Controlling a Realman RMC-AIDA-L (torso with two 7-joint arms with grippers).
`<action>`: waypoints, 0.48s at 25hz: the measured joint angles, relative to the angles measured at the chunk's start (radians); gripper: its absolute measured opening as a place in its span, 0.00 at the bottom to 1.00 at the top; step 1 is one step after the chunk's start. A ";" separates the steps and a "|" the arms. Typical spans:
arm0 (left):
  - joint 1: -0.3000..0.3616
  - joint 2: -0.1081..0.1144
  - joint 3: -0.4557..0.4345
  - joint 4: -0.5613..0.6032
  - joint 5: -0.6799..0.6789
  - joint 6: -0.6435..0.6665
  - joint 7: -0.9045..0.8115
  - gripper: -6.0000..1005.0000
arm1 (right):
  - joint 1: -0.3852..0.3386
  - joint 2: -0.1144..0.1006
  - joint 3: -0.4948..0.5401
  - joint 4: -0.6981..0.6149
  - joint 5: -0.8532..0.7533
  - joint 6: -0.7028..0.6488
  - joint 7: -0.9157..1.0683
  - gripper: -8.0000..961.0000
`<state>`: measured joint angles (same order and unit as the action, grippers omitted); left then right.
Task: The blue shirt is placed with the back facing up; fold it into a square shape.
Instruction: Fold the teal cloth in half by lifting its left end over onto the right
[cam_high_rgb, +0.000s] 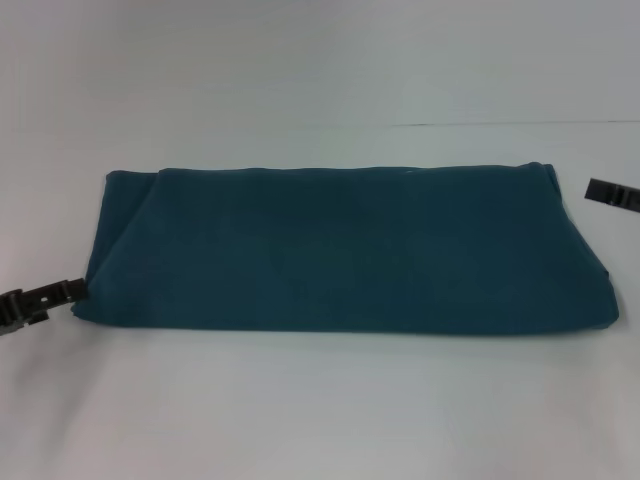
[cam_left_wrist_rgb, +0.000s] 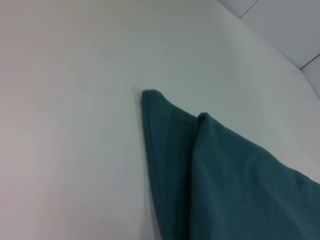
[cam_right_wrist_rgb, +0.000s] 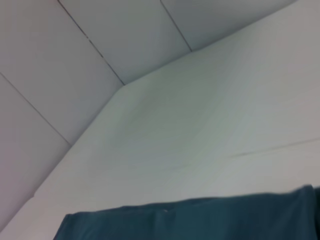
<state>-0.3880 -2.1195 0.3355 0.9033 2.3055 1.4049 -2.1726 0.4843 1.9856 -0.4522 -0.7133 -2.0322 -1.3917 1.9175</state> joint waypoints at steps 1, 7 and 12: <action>0.000 -0.002 0.003 -0.004 0.000 0.000 -0.011 0.89 | 0.007 -0.002 0.000 0.000 -0.001 0.002 0.002 0.97; -0.012 -0.001 0.007 -0.056 0.000 -0.008 -0.042 0.89 | 0.041 -0.015 -0.002 0.000 -0.002 0.005 0.004 0.96; -0.018 0.004 0.008 -0.076 0.010 -0.024 -0.059 0.89 | 0.050 -0.018 -0.002 -0.002 -0.002 0.007 0.004 0.96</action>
<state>-0.4059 -2.1159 0.3438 0.8277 2.3151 1.3814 -2.2320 0.5345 1.9673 -0.4542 -0.7151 -2.0341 -1.3848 1.9219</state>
